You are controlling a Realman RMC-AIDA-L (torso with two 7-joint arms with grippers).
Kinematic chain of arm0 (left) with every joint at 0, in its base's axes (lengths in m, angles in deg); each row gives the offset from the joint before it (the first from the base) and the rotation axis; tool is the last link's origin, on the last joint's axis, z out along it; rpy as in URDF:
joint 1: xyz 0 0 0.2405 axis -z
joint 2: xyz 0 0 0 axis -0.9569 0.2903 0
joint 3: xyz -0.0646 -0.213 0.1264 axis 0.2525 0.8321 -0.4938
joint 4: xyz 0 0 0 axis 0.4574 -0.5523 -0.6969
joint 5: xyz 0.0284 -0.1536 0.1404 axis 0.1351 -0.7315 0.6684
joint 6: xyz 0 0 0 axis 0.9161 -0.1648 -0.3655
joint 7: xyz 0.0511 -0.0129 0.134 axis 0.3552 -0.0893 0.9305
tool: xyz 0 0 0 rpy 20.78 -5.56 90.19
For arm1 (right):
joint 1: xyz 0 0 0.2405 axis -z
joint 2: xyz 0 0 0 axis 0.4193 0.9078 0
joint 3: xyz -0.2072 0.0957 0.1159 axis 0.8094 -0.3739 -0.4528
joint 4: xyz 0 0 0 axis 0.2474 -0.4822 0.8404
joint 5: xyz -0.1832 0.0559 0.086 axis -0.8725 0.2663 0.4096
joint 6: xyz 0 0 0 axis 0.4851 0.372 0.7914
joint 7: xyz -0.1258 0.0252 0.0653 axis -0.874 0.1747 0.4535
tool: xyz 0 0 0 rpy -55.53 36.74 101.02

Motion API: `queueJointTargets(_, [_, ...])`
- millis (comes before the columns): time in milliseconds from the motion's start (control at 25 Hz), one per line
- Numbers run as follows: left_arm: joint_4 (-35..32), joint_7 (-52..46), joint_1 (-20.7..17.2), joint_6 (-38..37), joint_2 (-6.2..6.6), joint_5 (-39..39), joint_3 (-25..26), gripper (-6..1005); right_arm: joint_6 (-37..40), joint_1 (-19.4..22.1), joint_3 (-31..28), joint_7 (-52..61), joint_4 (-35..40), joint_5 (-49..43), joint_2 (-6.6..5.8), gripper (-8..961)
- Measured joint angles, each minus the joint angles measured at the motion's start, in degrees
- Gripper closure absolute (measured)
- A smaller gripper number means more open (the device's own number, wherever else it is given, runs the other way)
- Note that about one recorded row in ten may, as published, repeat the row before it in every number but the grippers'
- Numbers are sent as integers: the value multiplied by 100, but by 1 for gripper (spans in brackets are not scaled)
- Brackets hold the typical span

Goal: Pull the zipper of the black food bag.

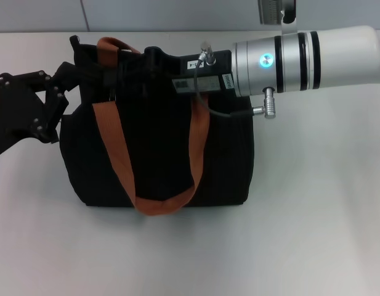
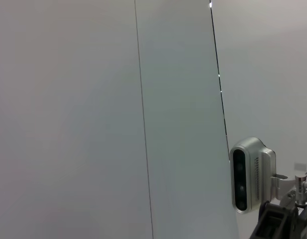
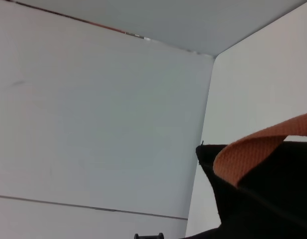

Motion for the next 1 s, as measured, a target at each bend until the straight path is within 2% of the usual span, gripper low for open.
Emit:
queueJointTargets(200, [0,-13,10,-43,3,0,-13,988,-12,-18,50,-6,-7,6,0,668])
queueJointTargets(480, [0,-20,20,-91,7,0,-20,988,-66,-29,73,-2,-17,7,0,760])
queueJointTargets(640, [0,-21,27,-92,7,1,-22,988,-103,-53,95,-7,-18,8,0,758])
queueJointTargets(1000, [0,-24,91,-78,0,30,-29,989,-344,-211,646,-22,139,9,-1,841])
